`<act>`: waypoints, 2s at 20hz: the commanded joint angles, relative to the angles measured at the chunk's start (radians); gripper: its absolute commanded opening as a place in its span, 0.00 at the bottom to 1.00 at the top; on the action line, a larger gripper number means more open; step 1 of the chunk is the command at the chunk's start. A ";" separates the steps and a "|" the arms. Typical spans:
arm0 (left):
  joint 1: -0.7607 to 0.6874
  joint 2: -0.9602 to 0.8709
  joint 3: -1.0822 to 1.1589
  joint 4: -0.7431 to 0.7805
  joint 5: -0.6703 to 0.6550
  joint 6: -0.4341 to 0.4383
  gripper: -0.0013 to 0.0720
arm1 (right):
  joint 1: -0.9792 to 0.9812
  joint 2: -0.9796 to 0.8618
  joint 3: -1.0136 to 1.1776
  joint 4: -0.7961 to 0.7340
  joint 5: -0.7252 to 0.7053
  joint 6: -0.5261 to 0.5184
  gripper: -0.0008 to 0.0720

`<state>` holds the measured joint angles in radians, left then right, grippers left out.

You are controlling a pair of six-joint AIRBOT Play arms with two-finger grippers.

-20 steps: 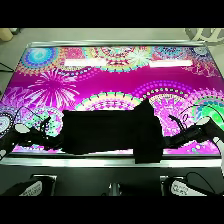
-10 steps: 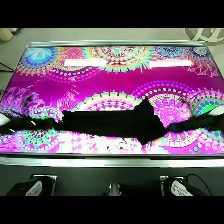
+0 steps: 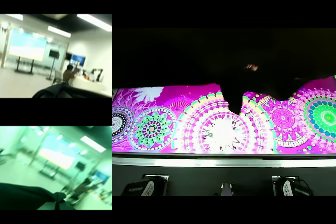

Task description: Fold the shirts.

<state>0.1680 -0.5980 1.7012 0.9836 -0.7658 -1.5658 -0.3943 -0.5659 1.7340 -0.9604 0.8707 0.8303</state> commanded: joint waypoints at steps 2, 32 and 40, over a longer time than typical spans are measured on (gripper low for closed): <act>0.001 0.025 0.100 0.019 -0.028 -0.035 0.05 | 0.000 0.063 0.095 -0.153 -0.020 0.087 0.03; -0.061 -0.787 -0.745 -0.072 0.052 0.002 0.20 | 0.297 -1.233 0.034 -0.078 0.134 0.173 0.22; 0.124 -0.789 -0.718 0.195 -0.476 0.075 0.68 | 0.087 -1.172 -0.006 -0.313 0.694 0.138 0.51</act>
<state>0.2478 -1.3804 1.0157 1.0950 -1.0435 -1.5230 -0.2405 -1.7451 1.7660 -1.1835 1.3170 0.9886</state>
